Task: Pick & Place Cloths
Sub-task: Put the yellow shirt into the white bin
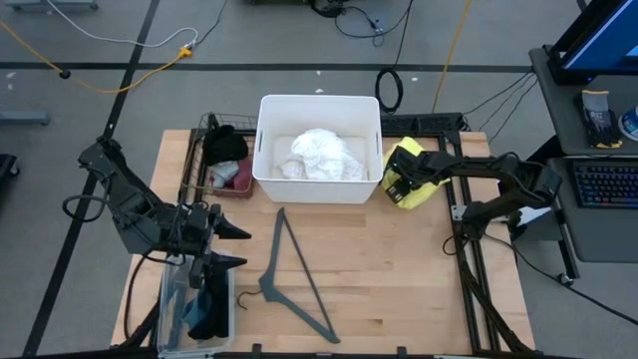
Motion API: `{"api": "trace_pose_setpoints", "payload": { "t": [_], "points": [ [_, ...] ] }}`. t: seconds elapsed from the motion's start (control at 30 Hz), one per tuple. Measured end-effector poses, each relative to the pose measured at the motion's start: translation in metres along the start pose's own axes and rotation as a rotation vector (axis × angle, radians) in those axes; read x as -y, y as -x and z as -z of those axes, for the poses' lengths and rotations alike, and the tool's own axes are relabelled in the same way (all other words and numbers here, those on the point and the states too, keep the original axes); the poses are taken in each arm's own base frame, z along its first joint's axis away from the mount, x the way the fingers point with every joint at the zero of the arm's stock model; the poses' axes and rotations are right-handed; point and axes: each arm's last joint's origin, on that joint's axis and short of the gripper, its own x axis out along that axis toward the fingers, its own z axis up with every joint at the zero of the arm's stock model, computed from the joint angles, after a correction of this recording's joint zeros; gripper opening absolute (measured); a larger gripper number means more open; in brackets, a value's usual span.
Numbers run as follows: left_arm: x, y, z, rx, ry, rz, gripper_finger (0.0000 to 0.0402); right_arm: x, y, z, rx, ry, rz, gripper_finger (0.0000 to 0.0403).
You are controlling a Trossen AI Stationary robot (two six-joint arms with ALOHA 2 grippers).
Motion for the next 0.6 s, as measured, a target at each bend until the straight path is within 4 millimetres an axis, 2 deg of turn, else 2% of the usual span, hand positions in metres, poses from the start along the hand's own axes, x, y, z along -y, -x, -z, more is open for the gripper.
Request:
{"api": "trace_pose_setpoints", "payload": {
  "t": [0.27, 0.6],
  "points": [
    [0.0, 0.0, 0.0, 0.0, 0.0, 0.0, 0.031, 0.003, 0.022, 0.003, 0.091, -0.054, -0.061, 0.0038],
    [0.0, 0.0, 0.0, 0.0, 0.0, 0.0, 0.031, 0.015, 0.064, 0.025, 0.237, -0.184, -0.14, 0.0032]
  ]
}}
